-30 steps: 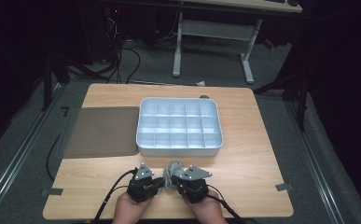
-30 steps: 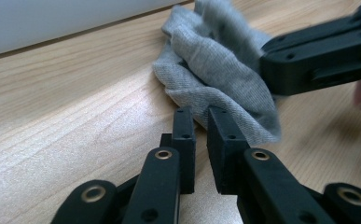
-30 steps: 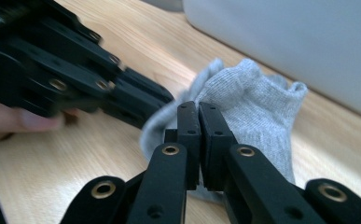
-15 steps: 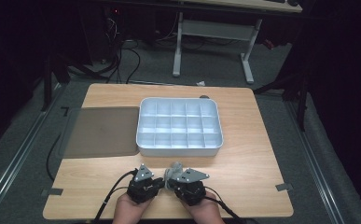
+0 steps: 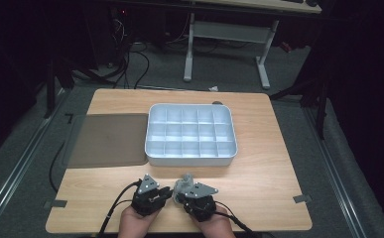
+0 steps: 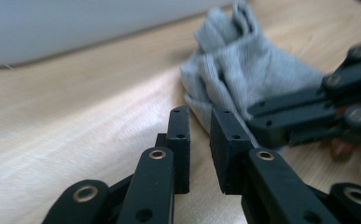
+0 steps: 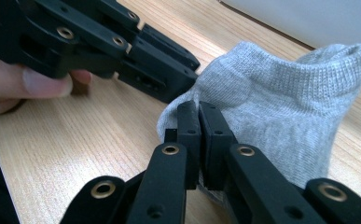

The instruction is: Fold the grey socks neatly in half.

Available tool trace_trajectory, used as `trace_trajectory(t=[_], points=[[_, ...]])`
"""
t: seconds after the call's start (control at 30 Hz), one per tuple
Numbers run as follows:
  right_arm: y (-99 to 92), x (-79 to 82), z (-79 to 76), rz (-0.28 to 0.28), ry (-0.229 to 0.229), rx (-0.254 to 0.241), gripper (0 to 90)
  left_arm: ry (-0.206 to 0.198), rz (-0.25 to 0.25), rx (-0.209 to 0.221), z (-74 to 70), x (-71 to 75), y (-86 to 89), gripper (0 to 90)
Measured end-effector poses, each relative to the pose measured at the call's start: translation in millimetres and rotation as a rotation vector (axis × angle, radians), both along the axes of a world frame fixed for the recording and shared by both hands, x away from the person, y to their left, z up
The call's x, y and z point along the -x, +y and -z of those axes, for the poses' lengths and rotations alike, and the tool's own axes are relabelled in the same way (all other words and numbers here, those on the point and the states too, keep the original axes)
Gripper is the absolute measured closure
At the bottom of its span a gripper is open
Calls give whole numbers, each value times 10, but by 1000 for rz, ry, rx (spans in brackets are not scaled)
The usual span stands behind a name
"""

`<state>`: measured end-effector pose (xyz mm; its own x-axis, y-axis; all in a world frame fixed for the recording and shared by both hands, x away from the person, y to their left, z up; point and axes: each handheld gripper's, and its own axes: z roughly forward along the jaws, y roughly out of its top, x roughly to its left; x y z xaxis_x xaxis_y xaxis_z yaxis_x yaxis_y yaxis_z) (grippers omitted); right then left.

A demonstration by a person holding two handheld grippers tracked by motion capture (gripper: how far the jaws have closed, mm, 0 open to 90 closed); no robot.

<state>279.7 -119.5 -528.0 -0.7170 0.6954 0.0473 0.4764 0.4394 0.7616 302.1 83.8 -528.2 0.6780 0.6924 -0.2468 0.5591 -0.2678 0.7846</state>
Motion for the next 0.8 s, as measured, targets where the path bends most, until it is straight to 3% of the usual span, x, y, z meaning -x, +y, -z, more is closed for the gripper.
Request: trace_trajectory(t=[0.03, 0.1, 0.2, 0.37, 0.57, 0.7, 0.8], points=[[-1, 0, 0, -1, 0, 0, 886, -28, -2, 32, -98, 13, 12, 788], [-3, 1, 1, -2, -1, 0, 885, -67, 3, 52, -189, 22, -23, 804], [-7, 2, 3, -2, 1, -4, 885, -80, 19, 86, -263, 12, -141, 820], [-20, 10, 7, -6, -2, -9, 885, -65, 26, 54, -136, -34, -292, 838], [-30, 25, 4, -13, -10, -10, 869, -46, -5, 11, -29, -86, -262, 855], [-137, 61, -151, 4, -38, -65, 864, -38, -5, 8, 14, -100, -233, 855], [-251, 10, -231, 44, -54, -69, 882, -43, -4, 4, 11, -100, -231, 855]])
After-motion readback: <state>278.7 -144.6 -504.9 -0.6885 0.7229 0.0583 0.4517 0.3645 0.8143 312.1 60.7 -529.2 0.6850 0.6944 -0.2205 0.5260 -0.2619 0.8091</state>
